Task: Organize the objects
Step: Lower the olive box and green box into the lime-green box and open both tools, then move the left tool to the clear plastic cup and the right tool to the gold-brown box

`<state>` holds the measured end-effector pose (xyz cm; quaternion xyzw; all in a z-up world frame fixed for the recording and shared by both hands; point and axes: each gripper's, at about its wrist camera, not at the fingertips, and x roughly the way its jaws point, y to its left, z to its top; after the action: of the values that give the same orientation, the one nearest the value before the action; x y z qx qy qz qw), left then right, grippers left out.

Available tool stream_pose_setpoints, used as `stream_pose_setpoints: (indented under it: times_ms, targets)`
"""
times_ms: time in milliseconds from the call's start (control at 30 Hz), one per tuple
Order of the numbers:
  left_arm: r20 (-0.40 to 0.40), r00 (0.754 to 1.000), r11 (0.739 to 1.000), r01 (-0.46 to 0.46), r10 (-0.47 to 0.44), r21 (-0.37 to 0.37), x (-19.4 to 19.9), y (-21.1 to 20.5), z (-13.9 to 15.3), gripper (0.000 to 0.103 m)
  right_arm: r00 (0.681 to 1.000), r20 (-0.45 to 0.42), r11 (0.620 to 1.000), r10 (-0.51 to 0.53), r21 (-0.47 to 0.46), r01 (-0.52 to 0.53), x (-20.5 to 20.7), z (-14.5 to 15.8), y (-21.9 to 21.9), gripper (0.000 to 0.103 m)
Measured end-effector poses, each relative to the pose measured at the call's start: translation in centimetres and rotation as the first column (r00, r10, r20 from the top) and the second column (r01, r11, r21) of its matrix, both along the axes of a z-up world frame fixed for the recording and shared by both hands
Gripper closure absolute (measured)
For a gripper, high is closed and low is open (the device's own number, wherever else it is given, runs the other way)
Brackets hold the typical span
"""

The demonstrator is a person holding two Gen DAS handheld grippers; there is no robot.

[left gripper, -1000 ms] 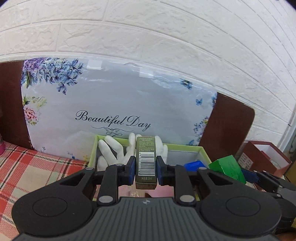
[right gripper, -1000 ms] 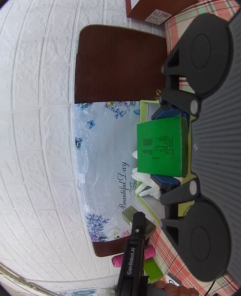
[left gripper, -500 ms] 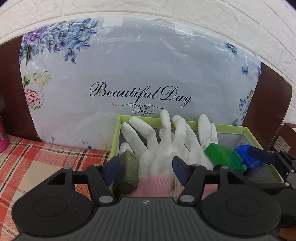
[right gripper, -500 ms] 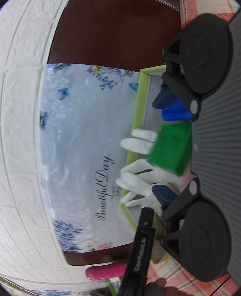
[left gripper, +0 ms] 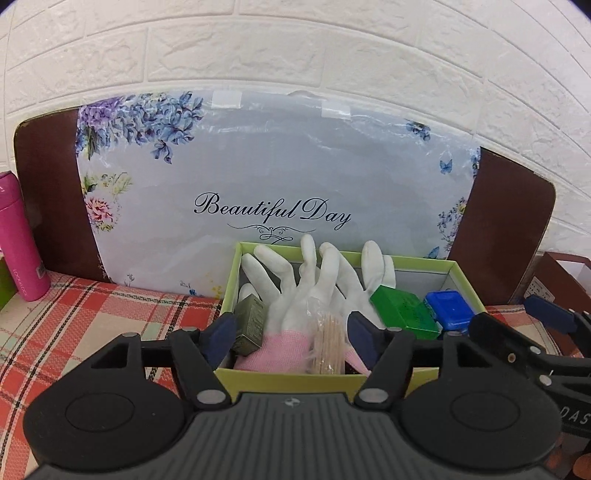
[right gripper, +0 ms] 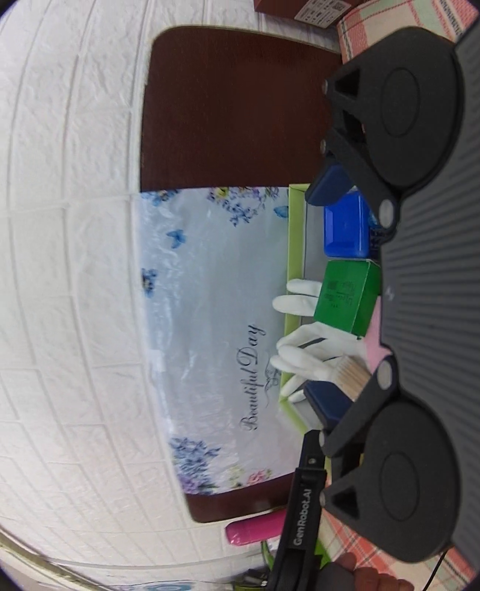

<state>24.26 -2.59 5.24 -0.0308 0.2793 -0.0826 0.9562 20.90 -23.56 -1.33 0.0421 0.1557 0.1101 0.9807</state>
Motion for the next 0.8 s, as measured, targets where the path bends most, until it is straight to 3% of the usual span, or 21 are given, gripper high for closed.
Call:
stream_pose_setpoints:
  times_ms: [200,433,600,800]
  targets:
    - [0.033,0.999,0.999,0.042,-0.042,-0.010,-5.2,-0.9,0.7,0.030,1.000,0.027,0.998,-0.014,0.054,0.012,-5.3,1.3,-1.5,0.000]
    - [-0.007,0.997,0.997,0.077,-0.077,-0.024,-10.2,-2.1,-2.0,0.030,0.999,0.016,0.998,-0.047,0.048,0.046,-11.0,0.0,-2.9,0.000]
    - [-0.054,0.993,0.992,0.106,-0.109,-0.068,-12.3,-2.9,-4.4,0.030,0.997,-0.056,0.998,-0.059,0.029,0.061,-13.6,-3.0,-3.8,0.000]
    - [-0.047,0.990,0.990,0.135,-0.137,-0.041,-12.3,-4.6,-6.2,0.030,0.976,-0.188,0.992,-0.113,0.028,0.120,-15.7,-7.3,-5.0,0.000]
